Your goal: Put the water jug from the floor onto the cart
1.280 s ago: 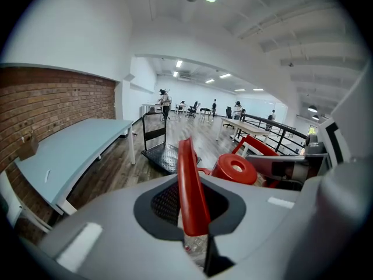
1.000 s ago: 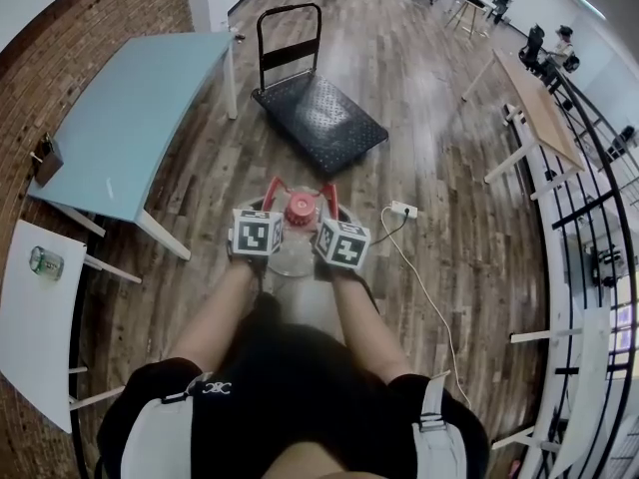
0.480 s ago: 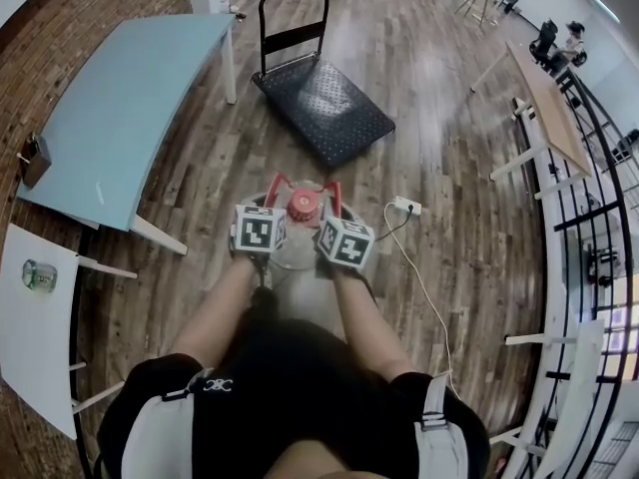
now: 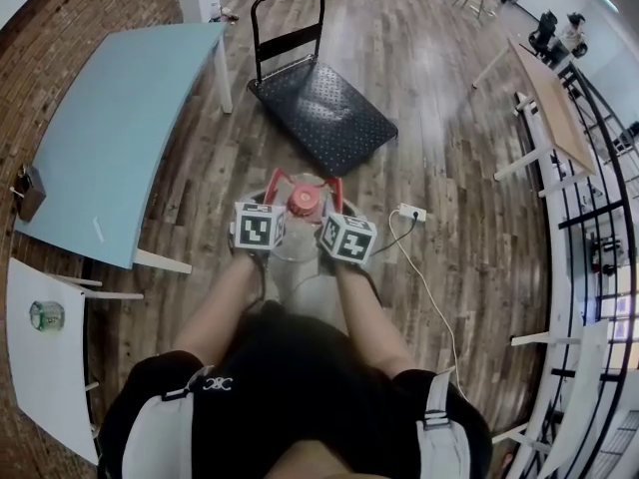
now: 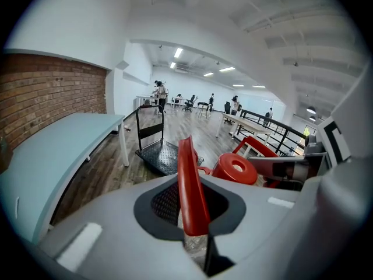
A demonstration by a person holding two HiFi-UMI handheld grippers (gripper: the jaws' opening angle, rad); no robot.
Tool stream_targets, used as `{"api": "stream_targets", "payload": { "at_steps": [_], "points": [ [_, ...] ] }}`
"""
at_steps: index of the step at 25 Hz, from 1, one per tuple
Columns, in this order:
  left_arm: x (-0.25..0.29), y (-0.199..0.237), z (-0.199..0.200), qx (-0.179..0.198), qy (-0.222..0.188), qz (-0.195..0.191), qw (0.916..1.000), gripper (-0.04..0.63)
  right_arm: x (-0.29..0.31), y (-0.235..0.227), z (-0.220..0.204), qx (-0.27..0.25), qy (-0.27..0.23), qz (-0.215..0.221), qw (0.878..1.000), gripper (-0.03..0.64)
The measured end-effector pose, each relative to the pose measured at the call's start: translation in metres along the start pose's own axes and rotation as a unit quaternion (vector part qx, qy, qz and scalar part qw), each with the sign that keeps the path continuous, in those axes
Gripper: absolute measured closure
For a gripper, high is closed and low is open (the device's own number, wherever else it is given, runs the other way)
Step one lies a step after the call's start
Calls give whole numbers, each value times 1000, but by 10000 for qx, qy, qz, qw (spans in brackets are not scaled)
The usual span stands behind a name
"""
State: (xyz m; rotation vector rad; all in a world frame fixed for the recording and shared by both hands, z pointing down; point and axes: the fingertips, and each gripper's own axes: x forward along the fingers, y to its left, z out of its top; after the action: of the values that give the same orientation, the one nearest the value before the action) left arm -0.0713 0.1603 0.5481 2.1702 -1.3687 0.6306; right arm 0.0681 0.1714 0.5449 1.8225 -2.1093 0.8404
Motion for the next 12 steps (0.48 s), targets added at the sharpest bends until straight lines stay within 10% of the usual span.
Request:
{"api": "stream_targets", "payload": {
  "at_steps": [12],
  "points": [
    [40,52,72,292,-155,-152,9993,563,63,23,64,97,-320,-136,9993,597]
  ]
}}
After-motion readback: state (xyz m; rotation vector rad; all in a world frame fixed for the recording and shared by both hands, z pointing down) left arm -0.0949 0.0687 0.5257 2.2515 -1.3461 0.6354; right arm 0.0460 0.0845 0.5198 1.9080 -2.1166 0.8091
